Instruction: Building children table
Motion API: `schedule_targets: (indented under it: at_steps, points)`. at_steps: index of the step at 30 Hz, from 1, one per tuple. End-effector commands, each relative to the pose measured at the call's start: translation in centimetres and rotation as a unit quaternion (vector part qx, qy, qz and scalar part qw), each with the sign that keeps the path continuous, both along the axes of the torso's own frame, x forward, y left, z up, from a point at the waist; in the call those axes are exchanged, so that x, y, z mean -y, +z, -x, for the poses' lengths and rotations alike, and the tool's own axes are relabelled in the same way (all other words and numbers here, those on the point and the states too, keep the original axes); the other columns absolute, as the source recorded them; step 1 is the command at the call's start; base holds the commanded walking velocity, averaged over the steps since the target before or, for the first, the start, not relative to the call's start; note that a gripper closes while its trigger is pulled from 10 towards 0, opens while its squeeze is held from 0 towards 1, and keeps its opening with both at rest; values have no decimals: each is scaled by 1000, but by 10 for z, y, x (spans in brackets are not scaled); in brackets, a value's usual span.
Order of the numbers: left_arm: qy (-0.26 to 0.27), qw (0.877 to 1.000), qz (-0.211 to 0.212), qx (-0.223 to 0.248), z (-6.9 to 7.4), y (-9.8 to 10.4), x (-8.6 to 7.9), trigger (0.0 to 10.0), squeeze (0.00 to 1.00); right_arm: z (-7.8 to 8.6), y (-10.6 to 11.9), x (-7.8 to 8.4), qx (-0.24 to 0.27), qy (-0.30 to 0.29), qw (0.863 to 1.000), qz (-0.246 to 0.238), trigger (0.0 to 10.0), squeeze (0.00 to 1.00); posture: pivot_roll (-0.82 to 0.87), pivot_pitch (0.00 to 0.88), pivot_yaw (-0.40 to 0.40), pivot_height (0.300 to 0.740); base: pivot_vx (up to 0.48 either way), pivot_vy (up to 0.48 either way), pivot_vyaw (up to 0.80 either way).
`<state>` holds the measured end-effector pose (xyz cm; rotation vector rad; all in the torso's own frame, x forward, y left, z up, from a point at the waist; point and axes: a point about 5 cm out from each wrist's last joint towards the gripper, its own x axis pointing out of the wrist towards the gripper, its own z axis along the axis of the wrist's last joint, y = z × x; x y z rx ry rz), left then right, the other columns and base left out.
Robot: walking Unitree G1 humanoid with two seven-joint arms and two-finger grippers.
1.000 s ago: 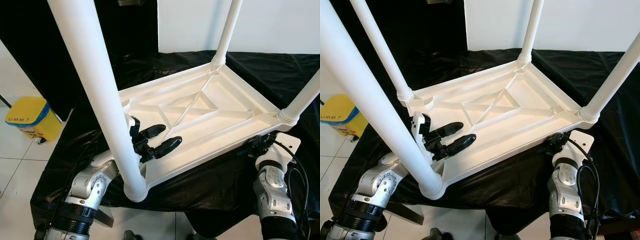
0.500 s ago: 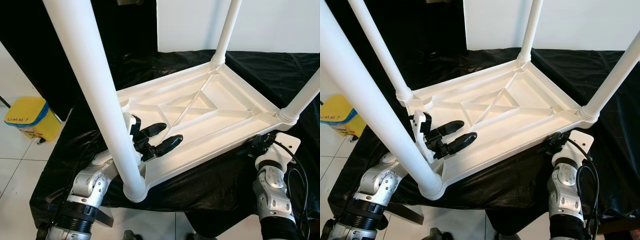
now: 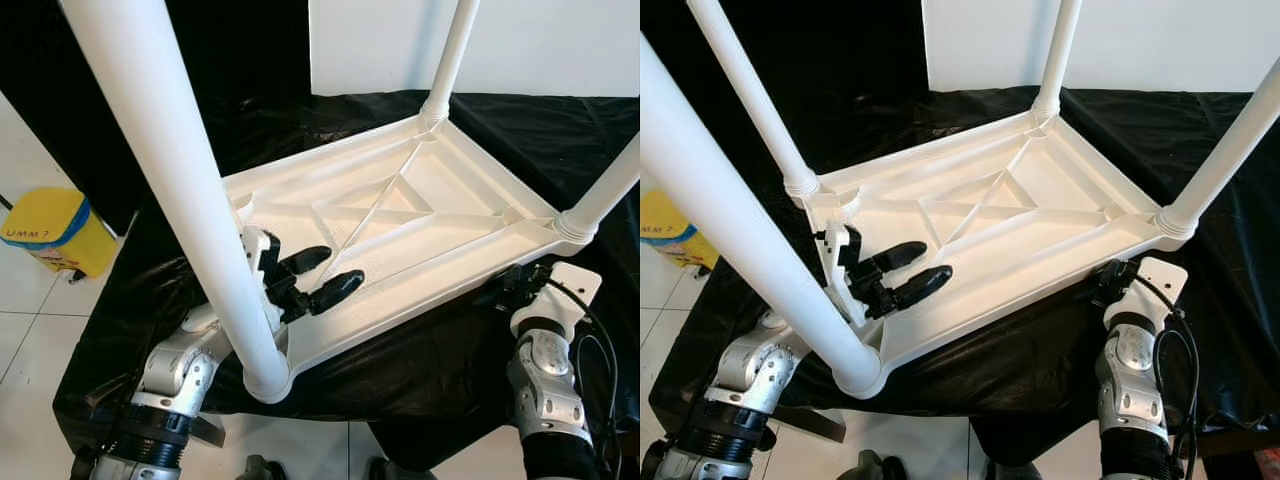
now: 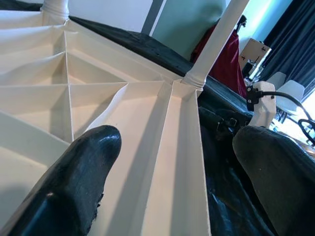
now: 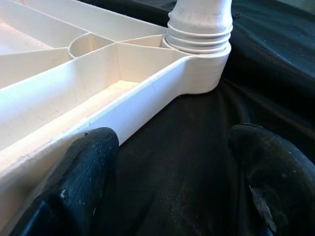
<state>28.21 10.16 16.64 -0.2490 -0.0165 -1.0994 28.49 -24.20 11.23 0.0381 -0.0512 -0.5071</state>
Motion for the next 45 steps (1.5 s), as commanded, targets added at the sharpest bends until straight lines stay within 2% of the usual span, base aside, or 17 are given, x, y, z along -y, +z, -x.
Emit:
schedule_targets:
  at_steps: [1,45]
  points:
    - [-5,1000,-7,1,2,0,-3,10000,0,-2,0,-4,0,14,1000,-5,10000,0,-102,179,10,740,0,0,0]
    - [-17,1000,-15,12,-7,1,1,10000,0,-5,1,-7,5,35,999,-1,10000,0,-182,98,17,740,0,0,0]
